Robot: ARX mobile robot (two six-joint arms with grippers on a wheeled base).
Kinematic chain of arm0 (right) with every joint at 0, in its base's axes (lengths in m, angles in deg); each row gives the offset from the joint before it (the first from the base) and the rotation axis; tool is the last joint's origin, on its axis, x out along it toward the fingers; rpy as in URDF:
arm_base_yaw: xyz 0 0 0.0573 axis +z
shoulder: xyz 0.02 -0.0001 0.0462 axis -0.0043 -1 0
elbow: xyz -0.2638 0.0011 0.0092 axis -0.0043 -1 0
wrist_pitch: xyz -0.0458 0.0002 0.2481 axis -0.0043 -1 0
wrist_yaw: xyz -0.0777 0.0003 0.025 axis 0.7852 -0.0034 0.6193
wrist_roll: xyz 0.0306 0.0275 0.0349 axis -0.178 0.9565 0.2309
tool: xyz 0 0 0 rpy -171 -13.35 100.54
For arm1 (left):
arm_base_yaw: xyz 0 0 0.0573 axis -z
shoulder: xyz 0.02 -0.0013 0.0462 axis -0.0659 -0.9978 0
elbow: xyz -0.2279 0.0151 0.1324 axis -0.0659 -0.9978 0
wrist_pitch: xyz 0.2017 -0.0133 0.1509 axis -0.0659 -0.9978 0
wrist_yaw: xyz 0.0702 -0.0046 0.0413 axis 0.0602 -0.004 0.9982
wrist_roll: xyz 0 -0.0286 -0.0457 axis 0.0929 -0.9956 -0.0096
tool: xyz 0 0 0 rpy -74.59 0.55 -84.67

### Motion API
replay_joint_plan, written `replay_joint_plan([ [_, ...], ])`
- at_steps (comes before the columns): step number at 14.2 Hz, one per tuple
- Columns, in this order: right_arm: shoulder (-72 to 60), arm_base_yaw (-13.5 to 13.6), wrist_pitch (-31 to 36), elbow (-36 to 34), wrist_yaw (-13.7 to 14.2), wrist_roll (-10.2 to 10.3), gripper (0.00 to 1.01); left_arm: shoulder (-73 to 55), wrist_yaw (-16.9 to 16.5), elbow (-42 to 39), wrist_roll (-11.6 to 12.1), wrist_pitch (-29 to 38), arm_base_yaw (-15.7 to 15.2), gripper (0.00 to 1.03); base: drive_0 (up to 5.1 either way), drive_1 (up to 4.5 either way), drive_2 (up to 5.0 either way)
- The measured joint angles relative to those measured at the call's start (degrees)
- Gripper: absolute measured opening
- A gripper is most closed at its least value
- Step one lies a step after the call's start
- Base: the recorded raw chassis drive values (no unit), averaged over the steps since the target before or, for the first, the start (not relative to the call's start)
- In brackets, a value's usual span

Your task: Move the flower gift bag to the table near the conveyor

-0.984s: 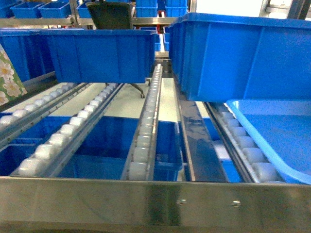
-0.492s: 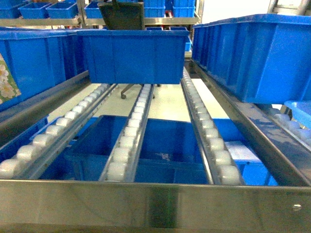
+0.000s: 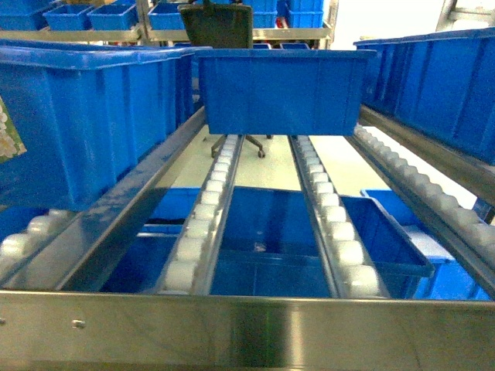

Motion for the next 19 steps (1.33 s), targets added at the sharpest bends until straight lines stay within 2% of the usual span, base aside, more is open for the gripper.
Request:
replay_joint_plan([
  [5,-0.07,0.02,0.07,0.0,0.07,0.0,0.02,-0.02,0.0,0.0,0.0,-0.07,0.0,0.02,-5.0,2.22,2.6],
  [19,-0.02,0.02,0.04,-0.02,0.0,0.0,0.02,0.0,-0.02,0.0,0.0,-0.04,0.0,0.02,-4.5,0.8,4.0],
])
